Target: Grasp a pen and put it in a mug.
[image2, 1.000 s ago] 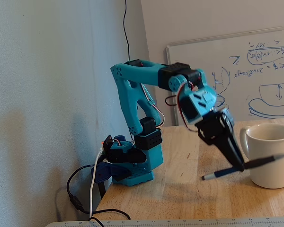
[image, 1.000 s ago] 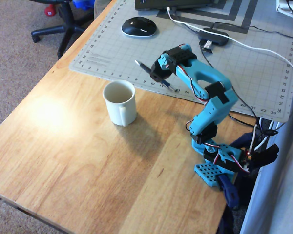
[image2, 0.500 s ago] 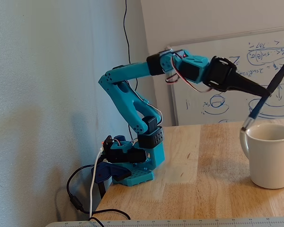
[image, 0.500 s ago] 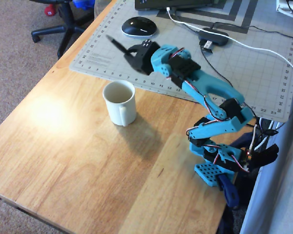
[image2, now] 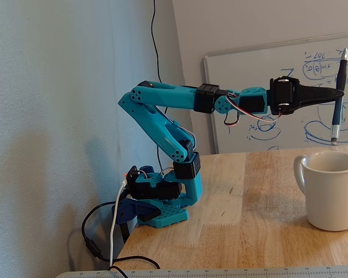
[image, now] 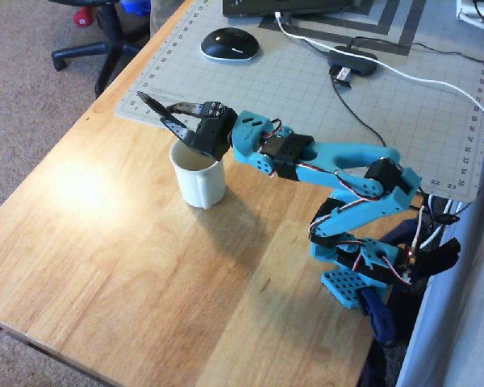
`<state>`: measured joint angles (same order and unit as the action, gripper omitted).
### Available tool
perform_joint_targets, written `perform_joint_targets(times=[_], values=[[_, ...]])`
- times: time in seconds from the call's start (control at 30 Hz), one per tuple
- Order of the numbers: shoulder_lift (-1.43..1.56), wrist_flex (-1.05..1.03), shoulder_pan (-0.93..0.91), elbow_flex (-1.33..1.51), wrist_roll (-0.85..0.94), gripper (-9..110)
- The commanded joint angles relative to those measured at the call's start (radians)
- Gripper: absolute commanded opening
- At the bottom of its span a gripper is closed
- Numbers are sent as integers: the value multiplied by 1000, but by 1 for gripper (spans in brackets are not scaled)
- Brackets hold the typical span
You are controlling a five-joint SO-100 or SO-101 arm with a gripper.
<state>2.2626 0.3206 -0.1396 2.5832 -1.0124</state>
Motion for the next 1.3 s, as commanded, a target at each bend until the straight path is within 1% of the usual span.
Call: perform_joint_targets(times=[0.0,0.23,0.5,0.57,0.7,0.77,0.87,1.03,1.13,1.27], values=[[28,64,11,25,-11,1],[-25,74,14,137,2,1],[-15,75,8,193,3,2],[-14,75,3,196,5,5],[-14,75,5,192,5,15],[-3,64,11,183,3,18],[48,60,12,179,5,15],[150,57,11,190,23,7],[198,-12,11,193,91,5],[287,-256,12,167,239,5]])
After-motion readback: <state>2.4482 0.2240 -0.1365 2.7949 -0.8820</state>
